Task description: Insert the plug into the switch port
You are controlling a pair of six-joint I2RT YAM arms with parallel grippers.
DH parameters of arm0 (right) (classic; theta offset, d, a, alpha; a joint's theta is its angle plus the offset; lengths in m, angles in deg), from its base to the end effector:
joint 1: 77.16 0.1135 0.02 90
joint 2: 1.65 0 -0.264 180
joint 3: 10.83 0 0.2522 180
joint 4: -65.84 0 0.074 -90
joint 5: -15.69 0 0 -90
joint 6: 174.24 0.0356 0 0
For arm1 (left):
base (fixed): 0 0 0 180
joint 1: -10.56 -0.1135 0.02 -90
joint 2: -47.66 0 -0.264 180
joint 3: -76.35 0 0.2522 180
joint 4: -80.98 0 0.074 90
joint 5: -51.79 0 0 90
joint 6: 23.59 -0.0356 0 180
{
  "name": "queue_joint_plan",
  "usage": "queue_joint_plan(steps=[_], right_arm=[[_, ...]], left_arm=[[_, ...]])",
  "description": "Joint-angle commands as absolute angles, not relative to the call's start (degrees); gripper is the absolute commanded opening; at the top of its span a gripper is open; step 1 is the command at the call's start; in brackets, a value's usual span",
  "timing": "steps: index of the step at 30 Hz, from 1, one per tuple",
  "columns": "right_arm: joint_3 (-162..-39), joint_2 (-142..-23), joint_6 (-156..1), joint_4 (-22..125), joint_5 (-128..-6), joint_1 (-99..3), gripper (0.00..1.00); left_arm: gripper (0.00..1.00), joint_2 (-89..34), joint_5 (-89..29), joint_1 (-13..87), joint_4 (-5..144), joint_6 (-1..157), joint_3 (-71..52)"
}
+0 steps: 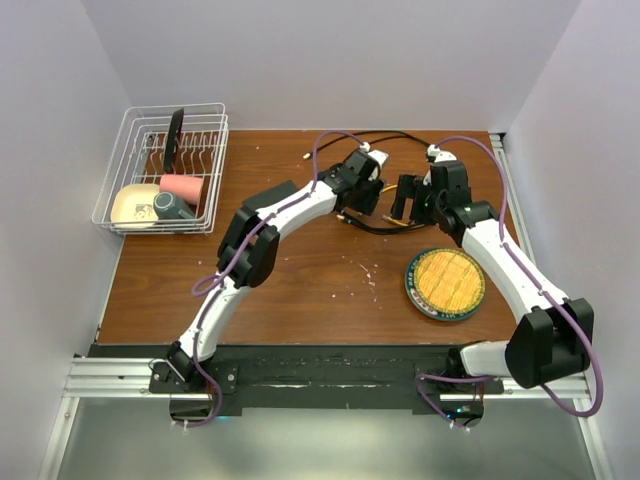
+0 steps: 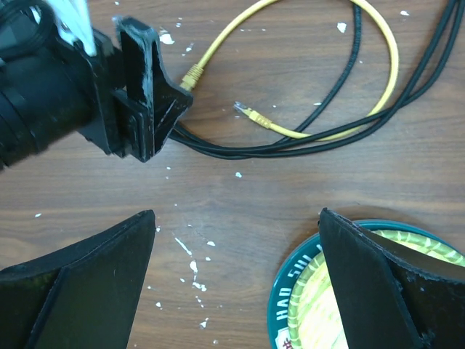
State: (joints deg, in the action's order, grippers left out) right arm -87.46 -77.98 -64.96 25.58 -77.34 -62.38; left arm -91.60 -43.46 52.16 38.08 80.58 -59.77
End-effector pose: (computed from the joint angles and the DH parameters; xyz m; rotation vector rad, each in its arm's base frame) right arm 0.2845 0.0731 0.3010 0.1176 2.2768 0.2540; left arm 0.4118 -0.3613 0.1932 0.5257 2.3412 -0.3557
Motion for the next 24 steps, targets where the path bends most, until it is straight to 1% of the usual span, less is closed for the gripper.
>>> queue_joint_plan(steps=[1,6,17,19,20,21,24], right_arm=[[-86.6,-76.2,-64.7,24.2,-78.5,-62.5,0.99],[-86.0,-75.7,-64.6,23.7,-79.0,-62.5,0.99],[-85.6,-75.0,-64.8,23.3,-79.2,-62.7,0.99],[-85.5,-75.0,-64.8,23.2,-79.1,-62.7,0.99],[-85.5,-75.0,-64.9,23.0,-79.1,-62.7,0.99],[-85.4,-75.0,-64.9,23.0,-79.1,-62.7,0.99],[-86.0,-74.8,-65.3,22.7,-78.9,-62.7,0.99]], left_arm=[[0.6,-91.9,-47.8,52.5,40.7,78.4,-60.1],[0.45,-93.6,-46.3,52.5,43.0,77.7,-59.6],[0.45,-96.8,-44.2,52.5,45.2,77.3,-58.1],[0.3,-97.5,-44.3,52.5,44.8,77.3,-58.4],[0.19,-97.7,-44.4,52.5,44.5,77.2,-58.5],[0.0,-98.0,-44.8,52.5,44.1,77.2,-58.8],[0.0,-98.7,-47.9,52.2,40.4,77.0,-61.6]])
